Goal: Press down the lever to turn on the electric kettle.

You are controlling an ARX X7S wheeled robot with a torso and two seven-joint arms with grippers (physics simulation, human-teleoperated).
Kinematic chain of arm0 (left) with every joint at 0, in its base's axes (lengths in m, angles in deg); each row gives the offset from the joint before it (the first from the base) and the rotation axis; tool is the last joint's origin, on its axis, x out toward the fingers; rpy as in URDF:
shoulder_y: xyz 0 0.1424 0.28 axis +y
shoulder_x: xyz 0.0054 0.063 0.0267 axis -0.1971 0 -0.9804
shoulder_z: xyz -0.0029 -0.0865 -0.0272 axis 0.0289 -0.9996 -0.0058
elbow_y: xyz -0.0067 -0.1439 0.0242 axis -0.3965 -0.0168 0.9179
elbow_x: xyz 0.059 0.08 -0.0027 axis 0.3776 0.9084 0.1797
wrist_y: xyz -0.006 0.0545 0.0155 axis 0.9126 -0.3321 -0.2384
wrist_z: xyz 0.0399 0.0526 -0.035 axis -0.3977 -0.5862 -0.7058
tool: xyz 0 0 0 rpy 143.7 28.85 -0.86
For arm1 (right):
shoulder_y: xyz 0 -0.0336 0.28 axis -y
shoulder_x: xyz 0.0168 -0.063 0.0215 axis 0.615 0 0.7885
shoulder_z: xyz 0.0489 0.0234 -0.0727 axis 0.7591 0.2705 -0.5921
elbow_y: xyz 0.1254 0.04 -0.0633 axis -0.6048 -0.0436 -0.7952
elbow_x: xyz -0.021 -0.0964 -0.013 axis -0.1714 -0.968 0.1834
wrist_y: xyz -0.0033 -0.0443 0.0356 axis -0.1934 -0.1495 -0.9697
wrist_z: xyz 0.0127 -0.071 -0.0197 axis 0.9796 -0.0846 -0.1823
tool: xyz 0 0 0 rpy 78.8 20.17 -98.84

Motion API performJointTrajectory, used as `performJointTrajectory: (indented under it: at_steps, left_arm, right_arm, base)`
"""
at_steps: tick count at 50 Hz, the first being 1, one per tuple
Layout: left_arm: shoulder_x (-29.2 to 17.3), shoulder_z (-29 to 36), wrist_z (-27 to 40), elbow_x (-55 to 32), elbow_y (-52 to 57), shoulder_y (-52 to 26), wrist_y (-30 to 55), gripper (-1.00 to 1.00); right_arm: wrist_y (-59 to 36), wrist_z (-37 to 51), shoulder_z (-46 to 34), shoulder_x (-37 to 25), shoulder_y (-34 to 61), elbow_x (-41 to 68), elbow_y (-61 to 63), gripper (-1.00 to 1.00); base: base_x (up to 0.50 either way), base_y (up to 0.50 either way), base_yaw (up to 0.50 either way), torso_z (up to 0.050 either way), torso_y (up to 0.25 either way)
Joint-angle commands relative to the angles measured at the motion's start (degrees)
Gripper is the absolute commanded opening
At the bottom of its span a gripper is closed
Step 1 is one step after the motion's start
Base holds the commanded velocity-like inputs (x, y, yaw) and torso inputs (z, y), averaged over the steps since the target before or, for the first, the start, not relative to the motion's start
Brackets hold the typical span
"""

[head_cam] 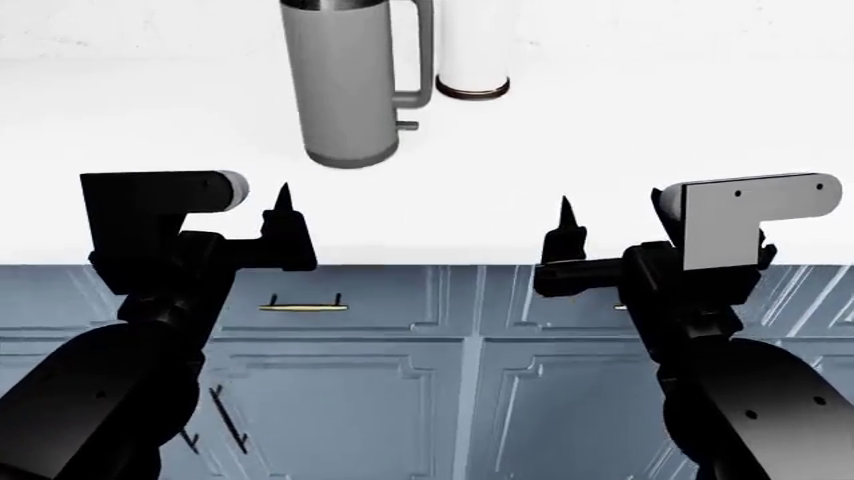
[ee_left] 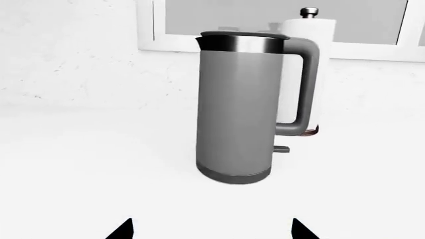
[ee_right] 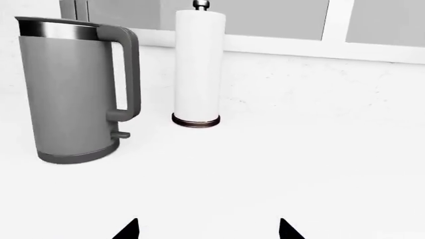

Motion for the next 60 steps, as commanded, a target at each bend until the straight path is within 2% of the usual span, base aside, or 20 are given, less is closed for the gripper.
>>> performJointTrajectory:
  at_steps: [1, 13, 26, 40, 55, 56, 60]
  left_arm:
    - [-0.2, 0.3, 0.3, -0.4, 0.1, 0.0, -0.3, 1.00]
    - [-0.5, 0.3, 0.5, -0.8, 0.3, 0.1, -0.6, 1.00]
    - [-0.8, 0.3, 0.9, -1.2, 0.3, 0.1, -0.7, 1.00]
    - [-0.7, 0.7, 1.4, -1.5, -0.4, -0.4, -0.8, 1.00]
    - [-1.0, 0.6, 1.8, -2.1, -0.1, -0.2, -0.8, 1.00]
    - [-1.0, 0.6, 1.8, -2.2, -0.1, -0.1, -0.8, 1.00]
    - [-1.2, 0.4, 1.8, -2.4, 0.0, 0.0, -0.7, 1.00]
  right_arm:
    - [-0.2, 0.1, 0.5, 0.0, 0.1, 0.5, -0.3, 1.00]
    - [0.3, 0.3, 0.6, 0.0, -0.2, 1.0, -0.3, 1.00]
    - [0.4, 0.8, 0.9, 0.0, -0.5, 1.4, -0.1, 1.00]
    - [0.7, 1.0, 1.2, 0.0, -0.2, 1.9, -0.7, 1.00]
    - [-1.7, 1.7, 1.3, 0.0, 0.3, 2.9, 0.1, 1.00]
    - [-1.9, 1.6, 1.3, 0.0, 0.4, 3.1, 0.1, -1.00]
    - [-2.9, 1.5, 1.7, 0.2, 0.7, 3.8, 0.3, -1.00]
  base:
    - [0.34, 0.00, 0.00, 0.000, 0.000]
    - [0.43, 0.02, 0.00, 0.000, 0.000]
    - [0.45, 0.32, 0.00, 0.000, 0.000]
    - [0.50, 0.02, 0.00, 0.000, 0.001]
    - [0.00, 0.00, 0.00, 0.000, 0.000]
    - [0.00, 0.00, 0.00, 0.000, 0.000]
    - [0.00, 0.00, 0.00, 0.000, 0.000]
